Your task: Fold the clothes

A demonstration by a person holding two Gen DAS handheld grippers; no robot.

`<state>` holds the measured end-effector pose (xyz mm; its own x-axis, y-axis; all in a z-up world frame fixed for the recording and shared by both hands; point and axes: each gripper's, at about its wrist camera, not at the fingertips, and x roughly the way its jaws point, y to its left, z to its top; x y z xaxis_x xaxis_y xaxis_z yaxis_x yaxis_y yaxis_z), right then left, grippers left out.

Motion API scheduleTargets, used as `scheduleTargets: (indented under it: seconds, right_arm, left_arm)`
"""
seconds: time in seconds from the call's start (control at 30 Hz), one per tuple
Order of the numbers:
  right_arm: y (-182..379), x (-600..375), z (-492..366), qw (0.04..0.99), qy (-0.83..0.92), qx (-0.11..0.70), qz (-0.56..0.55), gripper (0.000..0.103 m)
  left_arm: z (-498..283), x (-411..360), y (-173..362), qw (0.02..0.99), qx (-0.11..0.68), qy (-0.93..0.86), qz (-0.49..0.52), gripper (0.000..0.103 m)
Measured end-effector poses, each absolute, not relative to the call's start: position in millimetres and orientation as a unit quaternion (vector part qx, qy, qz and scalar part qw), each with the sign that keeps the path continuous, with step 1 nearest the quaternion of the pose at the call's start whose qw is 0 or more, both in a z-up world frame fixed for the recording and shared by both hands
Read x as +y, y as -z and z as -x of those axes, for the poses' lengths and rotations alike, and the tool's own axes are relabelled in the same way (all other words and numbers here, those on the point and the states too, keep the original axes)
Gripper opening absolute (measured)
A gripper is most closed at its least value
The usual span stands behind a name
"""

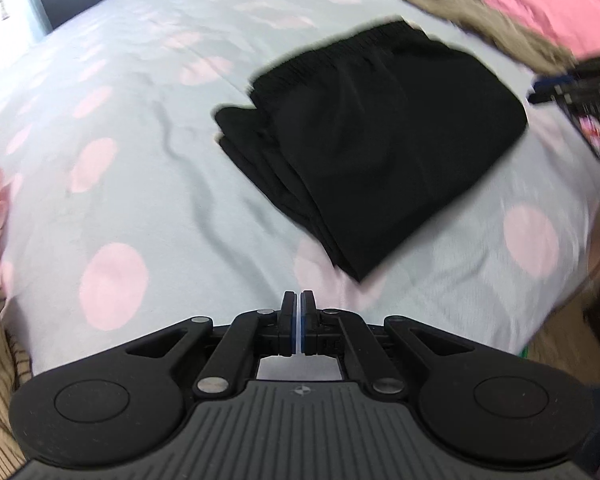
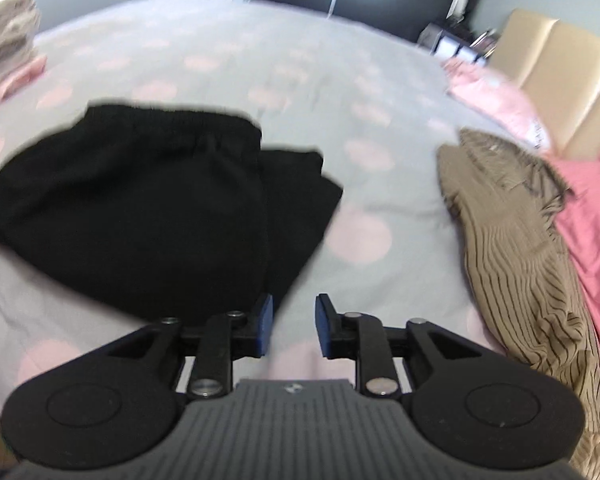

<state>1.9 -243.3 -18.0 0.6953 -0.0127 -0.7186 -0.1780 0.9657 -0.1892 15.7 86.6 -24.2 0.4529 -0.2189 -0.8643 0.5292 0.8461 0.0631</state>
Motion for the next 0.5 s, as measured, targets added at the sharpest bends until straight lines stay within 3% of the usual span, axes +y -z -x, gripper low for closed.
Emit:
scheduleTargets:
  seconds: [0.07,0.17,0.37,0.43,0.5]
  right_arm:
    - [13,-235,3,0.924,-0.042,0.365,0.107,0.045]
    - [11,-217,7,0.932,-0.066,0.337,0.112,0.049]
    - [20,-197,7,0.929,-0.123,0.323,0.136,0.05]
    - [23,-202,1,0.926,-0.119,0.338,0.118,0.046]
    - [29,-209,-6,0.923,-0.105,0.355,0.107,0.033]
  left_arm:
    - [-14,85,15,0.86,0.444,0.207,-0.143,0.0]
    - [-10,77,5,0.888,0.399,0.196,-0.114,0.01]
    - [-15,52,4,0.91,0.355,0.202,-0.062,0.013]
    - [-21,44,11,0.908,0.361,0.206,-0.062,0.013]
    - [-28,40,19,0.902,0.374,0.204,-0.066,0.013]
